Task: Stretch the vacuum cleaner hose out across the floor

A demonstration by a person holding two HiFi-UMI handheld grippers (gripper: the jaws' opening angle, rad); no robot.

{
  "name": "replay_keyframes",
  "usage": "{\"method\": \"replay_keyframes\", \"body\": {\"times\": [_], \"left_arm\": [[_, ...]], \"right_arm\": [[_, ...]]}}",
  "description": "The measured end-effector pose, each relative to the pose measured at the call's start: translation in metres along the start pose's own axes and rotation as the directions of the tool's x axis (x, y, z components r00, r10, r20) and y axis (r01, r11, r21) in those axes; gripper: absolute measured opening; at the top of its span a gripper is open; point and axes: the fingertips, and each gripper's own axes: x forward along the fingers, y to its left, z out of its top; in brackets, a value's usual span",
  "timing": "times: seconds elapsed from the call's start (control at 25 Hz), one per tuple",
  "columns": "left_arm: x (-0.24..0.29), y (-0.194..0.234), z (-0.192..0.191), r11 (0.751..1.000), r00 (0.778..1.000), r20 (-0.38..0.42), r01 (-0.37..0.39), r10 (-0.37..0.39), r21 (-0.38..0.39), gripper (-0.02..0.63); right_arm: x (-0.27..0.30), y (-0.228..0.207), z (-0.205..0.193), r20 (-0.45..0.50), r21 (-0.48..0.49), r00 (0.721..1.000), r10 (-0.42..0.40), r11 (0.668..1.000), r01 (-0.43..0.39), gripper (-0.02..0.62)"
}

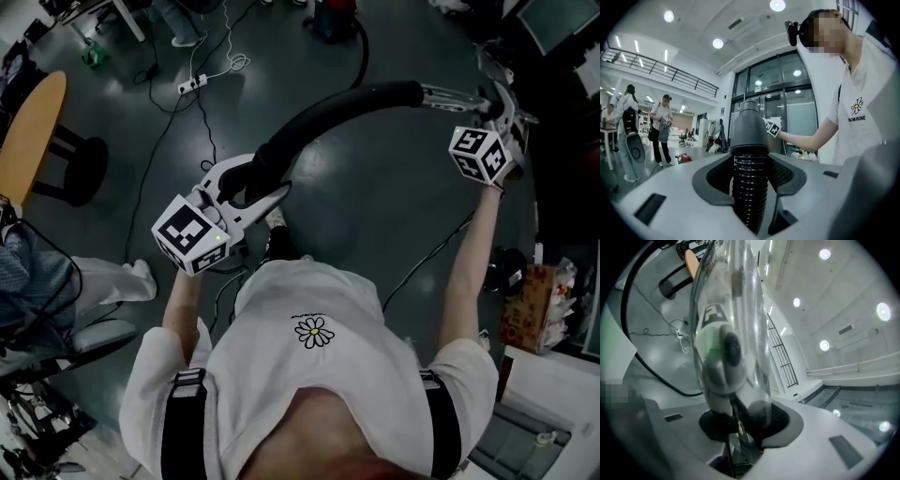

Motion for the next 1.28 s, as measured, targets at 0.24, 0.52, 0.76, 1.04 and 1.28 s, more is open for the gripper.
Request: {"method": "replay_keyframes", "body": {"times": [0.24,0.52,0.76,1.04,1.28], "left_arm": [[-0.079,0.032,0.065,0.96,0.872,0.407,-0.273,0.273,-0.061,0.204],[-0.003,0.016,0.109,0.986,0.944,0.329,-0.081,0.029,0.146,0.233],[0.053,-0.063,0.139,0.906,0.881,0.213,0.4,-0.422,0.139,0.273],[0.103,-0.09,0.101,0.886,0.888,0.04,0.453,-0.458,0.103,0.344],[0.102,-0.101,0.079,0.832,0.832,0.023,0.555,-0.555,0.0,0.472]], "right_arm": [[-0.017,-0.07,-0.041,-0.078,0.028,0.98,-0.183,0.982,0.185,0.144],[-0.068,-0.113,0.07,0.183,-0.289,0.926,-0.33,0.882,0.371,0.144],[-0.097,-0.083,0.154,0.426,-0.394,0.879,-0.213,0.832,0.392,0.144],[-0.121,-0.012,0.205,0.562,-0.505,0.824,-0.067,0.762,0.406,0.144],[-0.145,-0.001,0.234,0.646,-0.522,0.762,-0.05,0.699,0.489,0.144]]}}
